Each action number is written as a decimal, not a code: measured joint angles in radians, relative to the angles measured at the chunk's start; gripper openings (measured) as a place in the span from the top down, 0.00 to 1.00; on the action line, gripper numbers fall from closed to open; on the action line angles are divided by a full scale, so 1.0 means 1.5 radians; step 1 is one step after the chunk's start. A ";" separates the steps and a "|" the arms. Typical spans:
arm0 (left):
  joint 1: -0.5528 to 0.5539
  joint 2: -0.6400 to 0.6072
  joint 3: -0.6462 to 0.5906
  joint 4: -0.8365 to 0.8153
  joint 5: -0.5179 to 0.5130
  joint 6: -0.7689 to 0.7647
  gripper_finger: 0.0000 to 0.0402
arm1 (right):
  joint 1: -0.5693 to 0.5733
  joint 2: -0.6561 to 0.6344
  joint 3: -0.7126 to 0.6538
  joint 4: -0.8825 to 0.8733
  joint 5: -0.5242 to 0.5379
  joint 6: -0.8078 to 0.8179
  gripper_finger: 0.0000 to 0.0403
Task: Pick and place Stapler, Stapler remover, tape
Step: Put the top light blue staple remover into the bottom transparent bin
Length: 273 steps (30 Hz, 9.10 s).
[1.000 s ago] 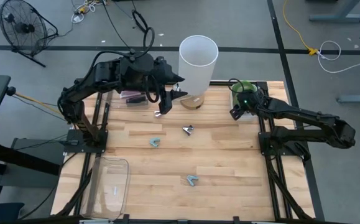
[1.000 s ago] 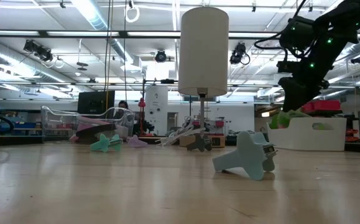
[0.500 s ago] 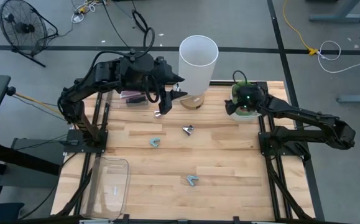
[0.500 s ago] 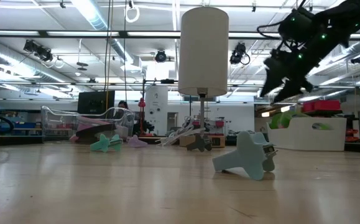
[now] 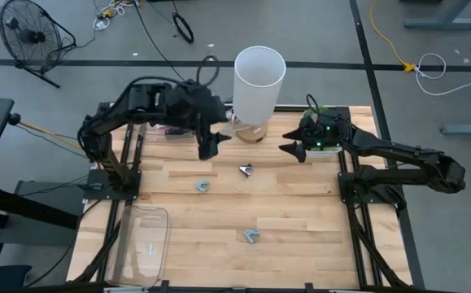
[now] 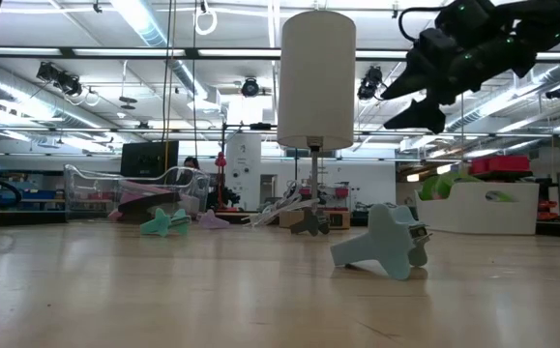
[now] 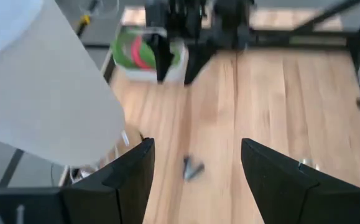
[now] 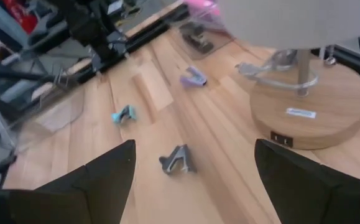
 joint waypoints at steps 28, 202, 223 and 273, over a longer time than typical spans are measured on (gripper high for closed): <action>-0.032 0.182 -0.001 -0.153 0.061 -0.001 0.40 | 0.035 0.001 0.000 -0.037 0.038 -0.007 0.19; -0.104 -0.104 -0.605 0.150 -0.014 -0.001 0.77 | 0.055 0.001 -0.001 -0.073 0.093 0.028 0.19; -0.254 -0.207 -0.622 0.033 -0.042 -0.110 0.77 | 0.055 0.001 -0.001 -0.073 0.092 0.030 0.19; -0.498 -0.206 -0.622 -0.046 0.063 -0.264 0.77 | 0.055 0.001 -0.001 -0.074 0.093 0.043 0.19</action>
